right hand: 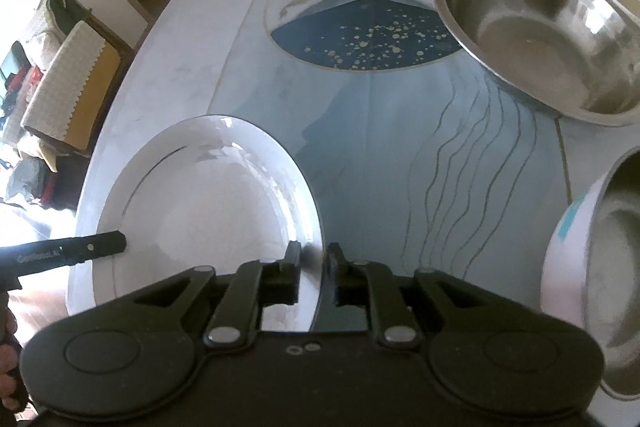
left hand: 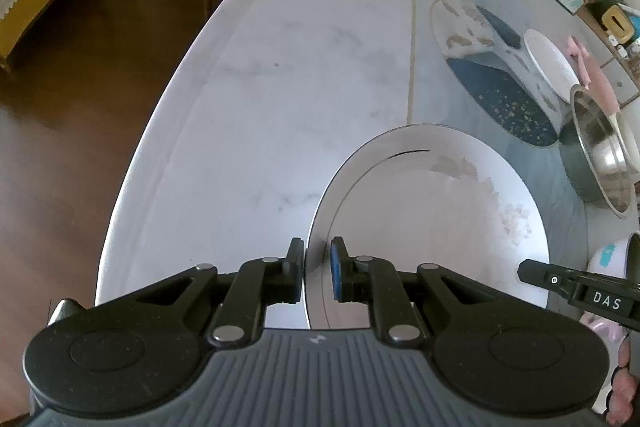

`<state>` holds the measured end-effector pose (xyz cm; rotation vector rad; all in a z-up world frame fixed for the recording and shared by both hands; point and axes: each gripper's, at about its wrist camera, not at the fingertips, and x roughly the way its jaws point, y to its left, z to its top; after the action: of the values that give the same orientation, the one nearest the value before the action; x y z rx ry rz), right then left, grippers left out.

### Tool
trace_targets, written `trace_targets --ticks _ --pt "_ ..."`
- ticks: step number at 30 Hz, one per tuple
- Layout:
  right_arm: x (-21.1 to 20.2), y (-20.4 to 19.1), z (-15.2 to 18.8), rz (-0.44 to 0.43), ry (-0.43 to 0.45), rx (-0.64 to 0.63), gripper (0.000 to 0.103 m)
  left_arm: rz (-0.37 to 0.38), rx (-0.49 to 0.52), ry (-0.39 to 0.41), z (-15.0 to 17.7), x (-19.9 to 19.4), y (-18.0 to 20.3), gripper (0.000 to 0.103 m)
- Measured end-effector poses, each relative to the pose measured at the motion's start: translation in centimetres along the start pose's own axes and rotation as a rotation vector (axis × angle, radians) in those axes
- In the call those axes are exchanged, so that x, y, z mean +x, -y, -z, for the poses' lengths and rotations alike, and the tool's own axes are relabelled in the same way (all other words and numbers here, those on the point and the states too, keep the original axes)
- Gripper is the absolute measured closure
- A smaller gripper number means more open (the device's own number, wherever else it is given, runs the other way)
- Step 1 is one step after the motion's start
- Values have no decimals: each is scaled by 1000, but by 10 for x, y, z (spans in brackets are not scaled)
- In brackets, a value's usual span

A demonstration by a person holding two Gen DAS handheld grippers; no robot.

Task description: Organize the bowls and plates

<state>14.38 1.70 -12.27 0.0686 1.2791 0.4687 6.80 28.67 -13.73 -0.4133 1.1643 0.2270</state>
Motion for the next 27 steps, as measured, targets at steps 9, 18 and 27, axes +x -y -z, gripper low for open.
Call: trace_targets --ticks 9,18,27 --pt "-18 -1 3 63 44 -33 77 -6 44 74 3 -24 5 90" --pt "-54 -3 3 73 137 -57 68 60 113 127 0 -50 30 90" --pt "-99 -14 1 76 260 -112 57 122 204 225 -8 -81 64 59"
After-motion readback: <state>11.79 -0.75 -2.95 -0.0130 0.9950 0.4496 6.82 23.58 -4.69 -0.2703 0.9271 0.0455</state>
